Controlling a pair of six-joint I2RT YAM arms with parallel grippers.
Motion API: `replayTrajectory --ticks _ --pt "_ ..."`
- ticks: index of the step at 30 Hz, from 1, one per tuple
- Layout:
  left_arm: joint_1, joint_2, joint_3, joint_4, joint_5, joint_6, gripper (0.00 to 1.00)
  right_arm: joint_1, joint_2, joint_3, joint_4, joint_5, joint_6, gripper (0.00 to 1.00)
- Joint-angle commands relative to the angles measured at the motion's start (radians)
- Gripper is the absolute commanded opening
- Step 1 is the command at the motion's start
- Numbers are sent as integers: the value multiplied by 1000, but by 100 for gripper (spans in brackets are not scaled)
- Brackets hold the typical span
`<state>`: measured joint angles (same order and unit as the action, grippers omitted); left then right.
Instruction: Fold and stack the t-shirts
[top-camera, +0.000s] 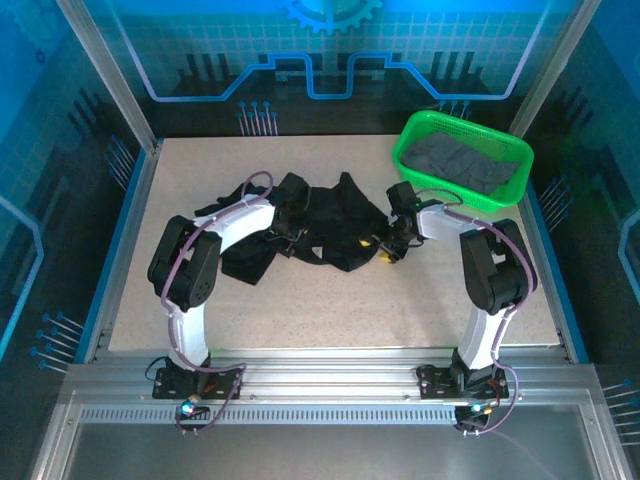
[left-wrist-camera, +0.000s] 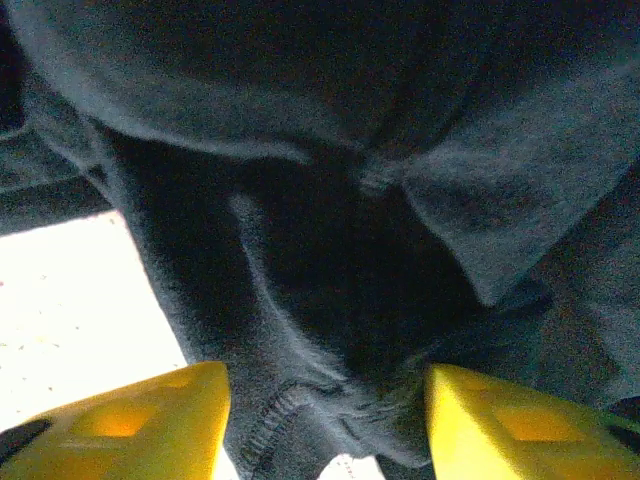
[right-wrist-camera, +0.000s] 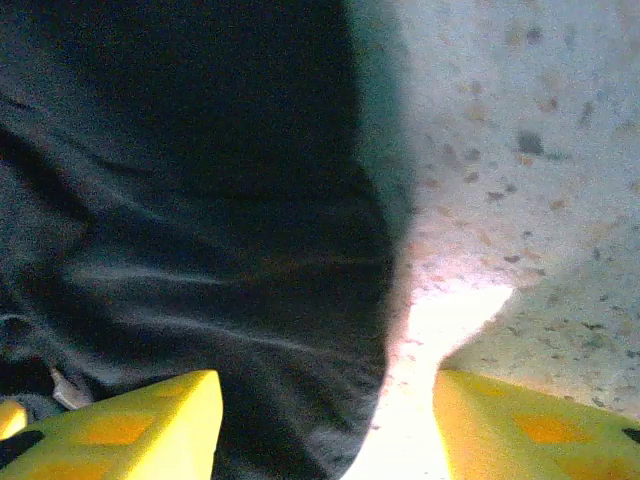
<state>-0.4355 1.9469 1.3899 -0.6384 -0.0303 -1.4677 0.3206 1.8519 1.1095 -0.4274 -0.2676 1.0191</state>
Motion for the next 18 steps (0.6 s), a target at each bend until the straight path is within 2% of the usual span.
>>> replayTrajectory --ticks 1,3,5,7,12,18 --pt "12 11 -19 31 -13 -41 47 24 40 -21 85 -62 97 57" --pt "16 2 -39 50 -18 -31 35 28 62 -8 90 -67 112 50" --pt "22 -22 -77 85 -15 -24 15 28 77 4 106 -69 131 40" --pt "28 -49 -105 100 -18 -18 1 25 81 16 127 -71 148 29" --pt "35 -161 -175 127 -29 14 0 23 51 83 110 -52 157 1" --pt "30 -329 -287 177 -25 17 0 22 -27 128 62 -29 146 0"
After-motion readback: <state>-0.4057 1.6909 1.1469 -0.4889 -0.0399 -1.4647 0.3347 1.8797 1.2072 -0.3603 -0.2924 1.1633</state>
